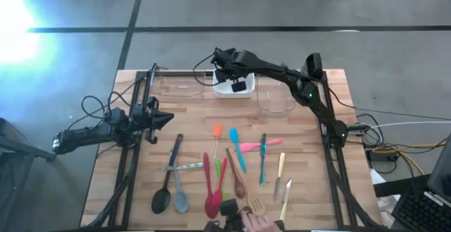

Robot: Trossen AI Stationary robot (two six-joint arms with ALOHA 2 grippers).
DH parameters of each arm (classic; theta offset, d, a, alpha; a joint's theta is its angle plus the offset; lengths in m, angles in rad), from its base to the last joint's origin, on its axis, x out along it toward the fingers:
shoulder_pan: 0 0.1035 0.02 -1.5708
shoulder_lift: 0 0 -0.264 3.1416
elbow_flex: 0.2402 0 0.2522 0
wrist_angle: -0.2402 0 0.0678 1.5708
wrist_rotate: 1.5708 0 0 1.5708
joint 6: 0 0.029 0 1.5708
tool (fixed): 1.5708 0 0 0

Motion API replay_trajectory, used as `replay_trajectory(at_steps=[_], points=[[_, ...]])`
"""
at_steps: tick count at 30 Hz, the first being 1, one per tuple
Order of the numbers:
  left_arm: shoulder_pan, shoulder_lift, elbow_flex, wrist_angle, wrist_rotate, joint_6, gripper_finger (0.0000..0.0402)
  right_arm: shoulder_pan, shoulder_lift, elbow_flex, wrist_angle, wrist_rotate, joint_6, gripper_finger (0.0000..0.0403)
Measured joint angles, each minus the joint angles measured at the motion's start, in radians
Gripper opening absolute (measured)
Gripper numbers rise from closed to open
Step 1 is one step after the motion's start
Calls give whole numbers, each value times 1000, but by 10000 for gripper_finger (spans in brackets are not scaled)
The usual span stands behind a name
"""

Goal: Pick & Place Kitchen Items
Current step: Put the blue table knife into the white bin

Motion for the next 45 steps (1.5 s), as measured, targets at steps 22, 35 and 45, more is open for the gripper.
replay_trajectory(at_steps=[22, 35, 45], points=[[0, 0, 0, -5, 0, 0, 26, 42, 103, -5, 8, 93, -93, 22], [0, 0, 0, -14, -9, 9, 26, 42, 143, -7, 7, 41, -89, 22], [0, 0, 0, -15, -15, 9, 26, 43, 142, -7, 8, 46, -82, 71]])
